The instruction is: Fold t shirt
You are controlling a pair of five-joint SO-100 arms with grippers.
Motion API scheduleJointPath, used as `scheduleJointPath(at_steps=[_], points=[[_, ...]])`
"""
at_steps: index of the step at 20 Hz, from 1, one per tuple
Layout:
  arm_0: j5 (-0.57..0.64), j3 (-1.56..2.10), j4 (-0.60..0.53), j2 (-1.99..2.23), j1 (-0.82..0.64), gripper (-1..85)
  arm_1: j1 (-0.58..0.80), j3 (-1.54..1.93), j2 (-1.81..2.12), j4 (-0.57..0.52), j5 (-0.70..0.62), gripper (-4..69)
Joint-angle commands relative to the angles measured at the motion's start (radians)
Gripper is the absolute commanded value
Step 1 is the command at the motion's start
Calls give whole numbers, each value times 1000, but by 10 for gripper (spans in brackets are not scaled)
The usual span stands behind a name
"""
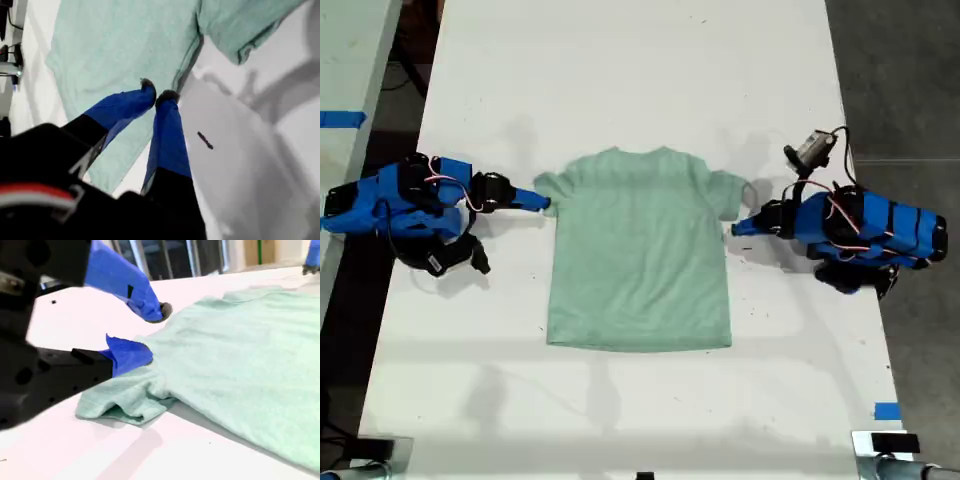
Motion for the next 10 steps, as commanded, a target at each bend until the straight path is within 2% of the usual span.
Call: scheduleJointPath(at_steps=[1, 2, 4, 6, 7, 8, 9, 10], points=[[-232, 41, 3, 6, -52, 100, 247, -307, -242, 86, -161, 148], [-247, 41, 3, 6, -54, 108, 318, -451, -445, 94, -221, 174], [-399, 41, 5, 6, 61, 152, 428, -709, -845, 97, -324, 213], [-580, 41, 5, 6, 272, 169, 518, -813, -1081, 12, -397, 236], [-600, 41, -2, 12, 302, 184, 558, -833, -1164, -31, -425, 246], [-523, 41, -8, 12, 272, 29, 589, -841, -1233, -74, -448, 254], [-466, 41, 3, 12, 261, -3, 615, -841, -1302, -117, -457, 258], [-359, 41, 3, 11, 287, -3, 640, -839, -1371, -153, -463, 262]])
